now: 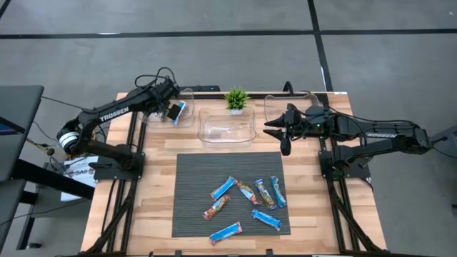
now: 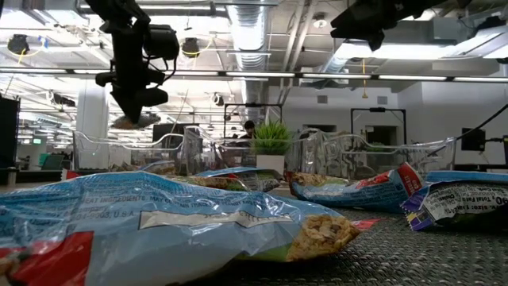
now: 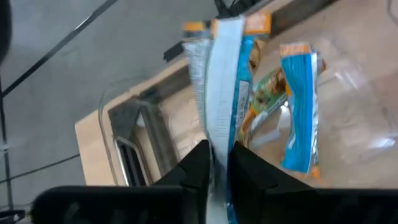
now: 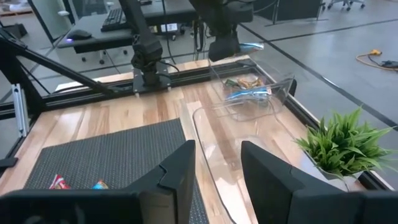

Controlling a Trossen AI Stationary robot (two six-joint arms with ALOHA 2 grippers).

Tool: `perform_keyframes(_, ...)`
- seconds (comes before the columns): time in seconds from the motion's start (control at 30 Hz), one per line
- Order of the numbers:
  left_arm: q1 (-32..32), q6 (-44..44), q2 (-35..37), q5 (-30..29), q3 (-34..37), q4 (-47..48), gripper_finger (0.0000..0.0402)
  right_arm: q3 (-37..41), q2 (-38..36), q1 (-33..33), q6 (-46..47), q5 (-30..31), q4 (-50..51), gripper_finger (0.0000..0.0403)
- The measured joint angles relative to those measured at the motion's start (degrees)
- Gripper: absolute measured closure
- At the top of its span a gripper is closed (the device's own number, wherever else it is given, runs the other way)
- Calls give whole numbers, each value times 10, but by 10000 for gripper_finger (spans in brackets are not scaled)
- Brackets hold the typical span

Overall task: Pick and place Granola Bars by type
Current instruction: Put the blue granola bar into the left transparent bin, then put the blue granola bar into the right transparent bin

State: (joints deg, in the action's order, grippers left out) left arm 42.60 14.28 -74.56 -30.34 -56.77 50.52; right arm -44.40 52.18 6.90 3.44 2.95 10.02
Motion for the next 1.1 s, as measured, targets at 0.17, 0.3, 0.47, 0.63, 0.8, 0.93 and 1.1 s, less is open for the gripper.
perform_keyframes(0.17,11,-3,0,12,0,-17,288,0,0,0,2,1,4,280)
perform_keyframes(0.3,9,-2,0,17,0,-16,260,0,0,0,2,2,4,280)
perform_keyframes(0.47,-17,-2,0,50,-23,-16,257,0,0,0,11,2,7,280)
perform_keyframes(0.63,-69,-4,22,110,-56,-30,271,0,0,-11,21,7,23,280)
perform_keyframes(0.8,-139,-2,83,216,-57,-107,284,-27,1,-44,42,50,88,280)
perform_keyframes(0.93,-210,3,117,279,-58,-141,293,-88,20,-86,75,103,187,280)
perform_keyframes(1.1,-291,49,129,298,-58,-152,297,-171,62,-137,205,136,326,280)
